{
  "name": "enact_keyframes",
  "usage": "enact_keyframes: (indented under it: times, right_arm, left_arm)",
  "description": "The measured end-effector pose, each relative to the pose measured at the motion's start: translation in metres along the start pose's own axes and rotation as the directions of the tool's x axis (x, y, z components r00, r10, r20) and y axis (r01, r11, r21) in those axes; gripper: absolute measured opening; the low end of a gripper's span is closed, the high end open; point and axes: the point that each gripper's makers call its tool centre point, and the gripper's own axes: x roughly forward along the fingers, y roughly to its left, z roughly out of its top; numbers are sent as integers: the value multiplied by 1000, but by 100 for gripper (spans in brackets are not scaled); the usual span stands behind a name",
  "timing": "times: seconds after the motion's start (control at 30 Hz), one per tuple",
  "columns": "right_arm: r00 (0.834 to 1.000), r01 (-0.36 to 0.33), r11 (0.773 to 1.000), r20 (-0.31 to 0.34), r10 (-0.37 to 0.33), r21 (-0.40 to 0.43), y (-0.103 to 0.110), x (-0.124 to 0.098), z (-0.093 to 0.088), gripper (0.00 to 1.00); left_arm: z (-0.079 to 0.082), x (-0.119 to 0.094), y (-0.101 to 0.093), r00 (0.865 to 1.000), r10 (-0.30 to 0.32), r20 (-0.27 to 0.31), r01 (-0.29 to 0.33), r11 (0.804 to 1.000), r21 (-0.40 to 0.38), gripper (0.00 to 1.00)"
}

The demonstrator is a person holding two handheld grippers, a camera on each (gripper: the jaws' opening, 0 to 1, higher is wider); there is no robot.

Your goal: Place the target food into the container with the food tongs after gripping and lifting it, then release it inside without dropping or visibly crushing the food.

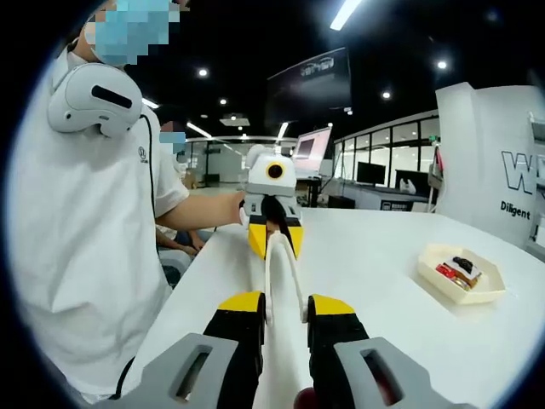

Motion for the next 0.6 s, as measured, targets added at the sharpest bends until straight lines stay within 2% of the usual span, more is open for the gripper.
enact_keyframes:
  times: [0.6]
  right_arm:
    - [999,3,1000,-37,-3,-2,-15,3,-10,13]
  left_arm:
    - [-7,5,16,1000,18,-25,-18,1000,12,17]
